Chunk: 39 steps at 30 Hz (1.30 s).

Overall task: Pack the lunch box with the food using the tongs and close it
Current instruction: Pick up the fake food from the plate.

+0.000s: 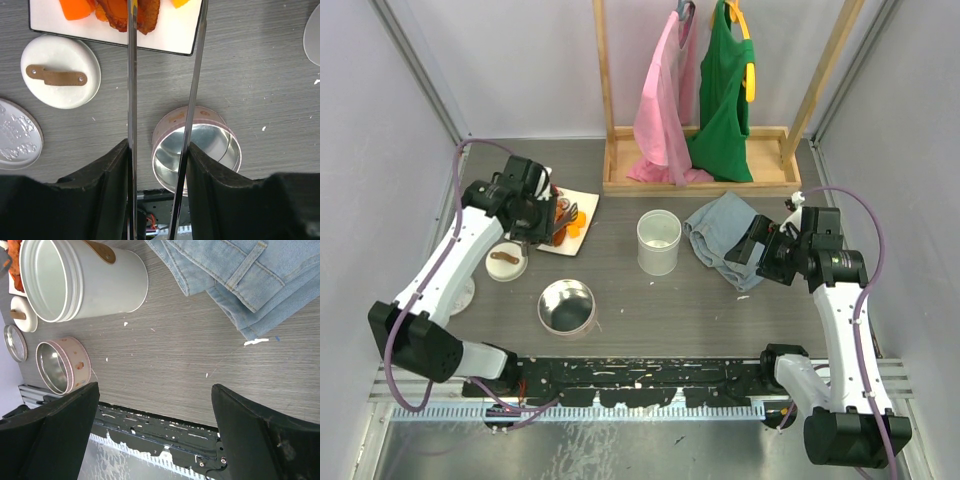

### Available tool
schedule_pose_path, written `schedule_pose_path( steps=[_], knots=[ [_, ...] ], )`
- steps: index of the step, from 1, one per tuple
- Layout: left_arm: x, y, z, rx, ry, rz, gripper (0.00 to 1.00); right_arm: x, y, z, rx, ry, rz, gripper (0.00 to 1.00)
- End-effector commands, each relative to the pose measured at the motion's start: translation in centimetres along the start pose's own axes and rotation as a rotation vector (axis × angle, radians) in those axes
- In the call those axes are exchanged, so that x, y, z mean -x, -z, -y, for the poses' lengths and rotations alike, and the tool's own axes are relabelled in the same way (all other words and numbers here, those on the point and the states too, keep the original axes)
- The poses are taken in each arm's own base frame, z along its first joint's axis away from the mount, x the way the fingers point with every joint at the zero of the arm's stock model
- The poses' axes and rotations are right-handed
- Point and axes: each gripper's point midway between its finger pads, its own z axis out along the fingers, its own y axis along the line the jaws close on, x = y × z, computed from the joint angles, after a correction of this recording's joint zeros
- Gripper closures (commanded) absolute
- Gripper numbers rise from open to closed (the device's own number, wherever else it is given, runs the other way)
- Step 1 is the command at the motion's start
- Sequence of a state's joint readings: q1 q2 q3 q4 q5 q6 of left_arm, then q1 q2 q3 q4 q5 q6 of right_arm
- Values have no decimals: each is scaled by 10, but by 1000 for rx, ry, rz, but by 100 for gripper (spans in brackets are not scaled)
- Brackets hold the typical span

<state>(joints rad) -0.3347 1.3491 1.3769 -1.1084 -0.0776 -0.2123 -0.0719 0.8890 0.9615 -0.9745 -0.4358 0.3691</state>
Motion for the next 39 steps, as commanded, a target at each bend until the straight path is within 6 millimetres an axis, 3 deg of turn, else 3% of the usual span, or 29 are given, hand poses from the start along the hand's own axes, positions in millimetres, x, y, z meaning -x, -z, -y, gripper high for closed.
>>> schedule_pose_path(
  steps=[1,16,32,39],
  knots=[
    [27,-1,8,-42,-24,69,55,11,8,-13,39,48,40,2],
    [43,-31,13,-34,-43,32,56,13,9,-13,25,69,59,1],
    [32,-59,8,-16,-40,-45,59,14,9,-7,-7,69,74,1],
    [28,-61,8,-14,-47,-70,59,15,9,-7,-8,70,75,1]
  ],
)
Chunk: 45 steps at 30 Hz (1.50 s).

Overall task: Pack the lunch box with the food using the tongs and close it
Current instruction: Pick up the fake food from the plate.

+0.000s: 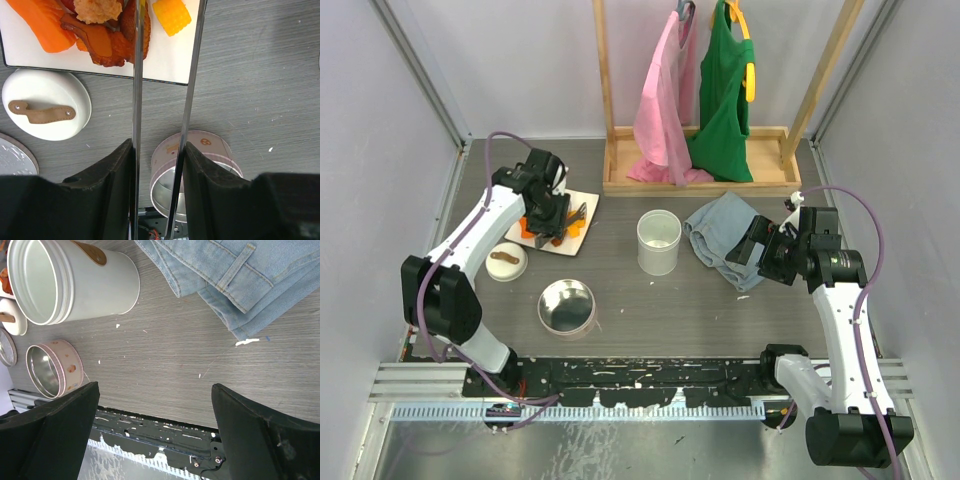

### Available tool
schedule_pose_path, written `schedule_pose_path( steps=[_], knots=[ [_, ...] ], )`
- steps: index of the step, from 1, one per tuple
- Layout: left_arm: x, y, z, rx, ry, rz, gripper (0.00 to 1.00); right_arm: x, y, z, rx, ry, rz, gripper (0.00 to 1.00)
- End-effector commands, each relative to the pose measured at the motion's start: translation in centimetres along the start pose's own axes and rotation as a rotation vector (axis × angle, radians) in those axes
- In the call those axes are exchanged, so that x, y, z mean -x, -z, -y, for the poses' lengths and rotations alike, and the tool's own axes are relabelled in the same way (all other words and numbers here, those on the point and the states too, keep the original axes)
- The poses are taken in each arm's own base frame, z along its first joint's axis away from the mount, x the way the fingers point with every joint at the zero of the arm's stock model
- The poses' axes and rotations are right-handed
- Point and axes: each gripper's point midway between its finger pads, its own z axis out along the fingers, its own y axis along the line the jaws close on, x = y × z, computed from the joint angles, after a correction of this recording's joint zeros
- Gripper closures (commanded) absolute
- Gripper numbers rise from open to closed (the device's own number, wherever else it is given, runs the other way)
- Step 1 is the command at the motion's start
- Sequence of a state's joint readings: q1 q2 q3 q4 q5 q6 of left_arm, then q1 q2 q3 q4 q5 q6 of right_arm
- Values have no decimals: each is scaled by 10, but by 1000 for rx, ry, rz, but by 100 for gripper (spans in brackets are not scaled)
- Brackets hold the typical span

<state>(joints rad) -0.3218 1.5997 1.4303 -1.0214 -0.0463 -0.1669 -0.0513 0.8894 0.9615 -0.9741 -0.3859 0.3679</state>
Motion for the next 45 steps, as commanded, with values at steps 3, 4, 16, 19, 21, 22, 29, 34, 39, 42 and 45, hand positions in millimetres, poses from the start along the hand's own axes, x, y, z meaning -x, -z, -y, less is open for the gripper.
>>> schedule_pose_path(
  steps=[3,4,16,19,21,22,29,34,39,42,45],
  knots=[
    [10,8,-3,-1,-4,45,58,14,11,-11,29,53,69,1],
    [10,9,-4,-1,-3,47,58,15,11,-11,29,53,70,1],
    [5,5,-4,0,-10,3,57,14,10,-11,30,56,71,1],
    [3,3,-2,-10,-12,-8,54,14,9,-10,27,57,69,1],
    [2,3,-2,-12,-15,-15,53,14,9,-10,27,56,68,1],
    [2,2,-2,-11,-17,-22,53,14,9,-11,27,57,70,1],
    [3,7,-2,-14,-18,-14,64,14,9,-11,27,60,71,1],
    [7,19,-2,-17,-18,10,69,14,9,-10,26,59,71,1],
    [9,32,-4,-11,-18,45,71,14,10,-11,25,61,73,1],
    [11,40,-6,-4,-21,68,72,14,10,-10,24,61,72,1],
    [12,47,-7,-1,-22,84,72,14,10,-10,23,61,71,1]
  ],
)
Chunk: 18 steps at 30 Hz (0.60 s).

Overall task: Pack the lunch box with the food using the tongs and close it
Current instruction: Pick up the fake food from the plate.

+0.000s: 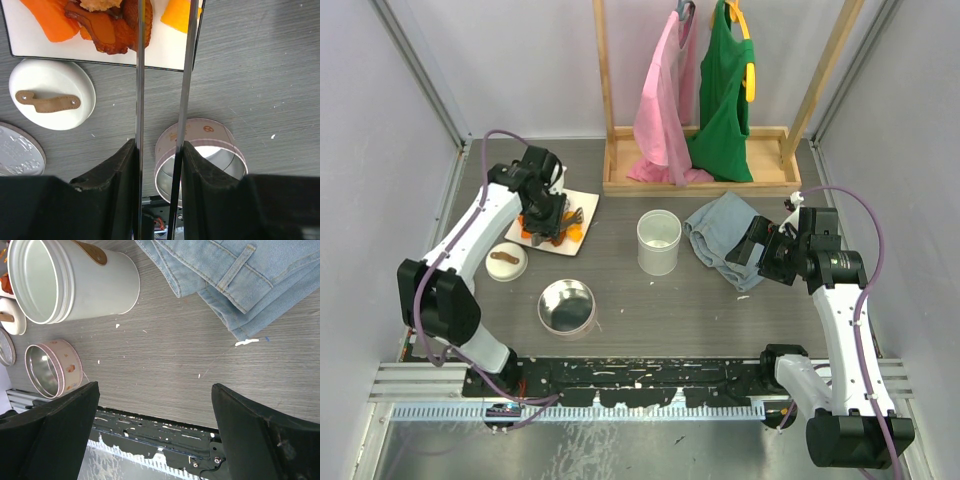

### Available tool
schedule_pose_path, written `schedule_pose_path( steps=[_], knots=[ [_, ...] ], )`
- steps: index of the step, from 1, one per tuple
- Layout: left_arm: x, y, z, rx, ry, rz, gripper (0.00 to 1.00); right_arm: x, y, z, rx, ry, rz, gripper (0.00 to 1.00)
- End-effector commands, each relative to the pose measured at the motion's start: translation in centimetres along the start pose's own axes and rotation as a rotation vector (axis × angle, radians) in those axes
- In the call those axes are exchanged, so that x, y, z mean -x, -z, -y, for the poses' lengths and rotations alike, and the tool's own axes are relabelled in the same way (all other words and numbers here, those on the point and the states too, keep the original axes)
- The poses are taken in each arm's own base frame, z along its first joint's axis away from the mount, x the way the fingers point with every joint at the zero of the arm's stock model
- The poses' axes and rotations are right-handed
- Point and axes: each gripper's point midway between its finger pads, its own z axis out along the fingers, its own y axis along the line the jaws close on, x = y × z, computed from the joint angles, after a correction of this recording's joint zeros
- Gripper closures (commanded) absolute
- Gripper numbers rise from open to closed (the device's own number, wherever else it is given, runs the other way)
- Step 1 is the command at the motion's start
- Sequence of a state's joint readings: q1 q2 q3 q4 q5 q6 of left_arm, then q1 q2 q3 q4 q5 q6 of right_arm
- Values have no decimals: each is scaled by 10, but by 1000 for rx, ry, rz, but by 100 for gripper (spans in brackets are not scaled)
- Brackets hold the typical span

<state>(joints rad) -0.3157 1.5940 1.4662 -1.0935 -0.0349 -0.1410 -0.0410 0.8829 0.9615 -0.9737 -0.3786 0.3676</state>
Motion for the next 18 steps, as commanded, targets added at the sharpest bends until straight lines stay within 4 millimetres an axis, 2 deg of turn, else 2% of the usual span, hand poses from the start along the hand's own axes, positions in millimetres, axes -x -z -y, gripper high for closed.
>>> schedule_pose_path(
  steps=[1,9,18],
  knots=[
    [17,38,-5,4,-1,123,72,15,9,-9,22,52,69,1],
    [15,60,-4,-12,-7,156,73,17,9,-8,16,52,73,1],
    [11,92,7,-87,6,211,75,19,8,-8,8,50,73,1]
  ],
)
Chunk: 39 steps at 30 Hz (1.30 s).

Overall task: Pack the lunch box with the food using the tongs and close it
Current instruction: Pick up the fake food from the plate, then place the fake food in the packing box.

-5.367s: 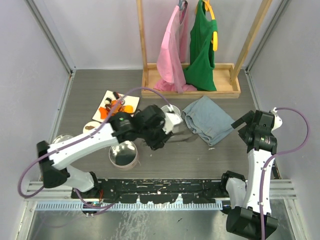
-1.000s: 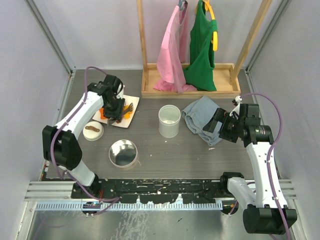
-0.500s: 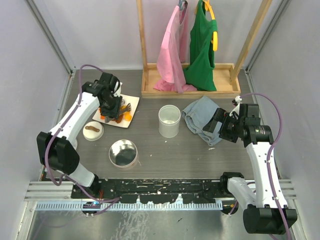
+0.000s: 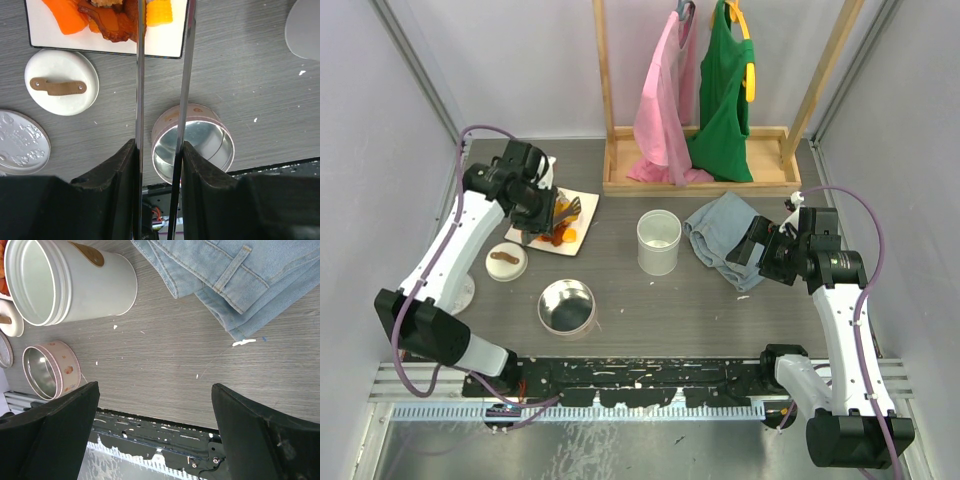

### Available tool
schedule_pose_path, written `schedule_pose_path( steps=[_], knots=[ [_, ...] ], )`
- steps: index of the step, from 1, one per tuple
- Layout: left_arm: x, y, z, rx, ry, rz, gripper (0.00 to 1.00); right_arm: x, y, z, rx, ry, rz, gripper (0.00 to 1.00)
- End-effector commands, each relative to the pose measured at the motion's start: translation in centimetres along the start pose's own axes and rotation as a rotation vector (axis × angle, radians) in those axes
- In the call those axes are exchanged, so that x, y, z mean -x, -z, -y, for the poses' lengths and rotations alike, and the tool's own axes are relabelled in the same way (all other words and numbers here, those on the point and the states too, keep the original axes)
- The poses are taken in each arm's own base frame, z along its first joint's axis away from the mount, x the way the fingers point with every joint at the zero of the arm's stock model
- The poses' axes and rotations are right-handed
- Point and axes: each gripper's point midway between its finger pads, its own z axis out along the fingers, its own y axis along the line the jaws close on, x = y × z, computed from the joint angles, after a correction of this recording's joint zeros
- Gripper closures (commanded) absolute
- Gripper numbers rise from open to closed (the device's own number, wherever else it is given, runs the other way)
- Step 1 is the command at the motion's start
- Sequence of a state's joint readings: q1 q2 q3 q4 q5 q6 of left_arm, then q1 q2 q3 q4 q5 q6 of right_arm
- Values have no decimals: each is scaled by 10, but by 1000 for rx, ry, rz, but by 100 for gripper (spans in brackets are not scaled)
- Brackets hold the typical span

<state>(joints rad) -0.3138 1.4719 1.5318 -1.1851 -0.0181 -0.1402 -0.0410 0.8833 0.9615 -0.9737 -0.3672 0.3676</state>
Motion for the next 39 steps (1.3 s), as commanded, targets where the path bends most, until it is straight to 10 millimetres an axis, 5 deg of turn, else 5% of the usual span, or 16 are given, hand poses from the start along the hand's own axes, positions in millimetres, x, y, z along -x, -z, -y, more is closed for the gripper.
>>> schedule_pose_path(
  steps=[1,12,26,39],
  knots=[
    [15,40,9,-65,7,126,75,19,9,-10,18,50,70,1],
    [6,77,42,-211,-75,155,77,17,10,-7,8,52,78,1],
    [1,121,114,-515,-149,235,75,17,11,-6,6,54,83,1],
    [-4,111,149,-564,-212,196,75,15,12,-6,8,56,90,1]
  ],
)
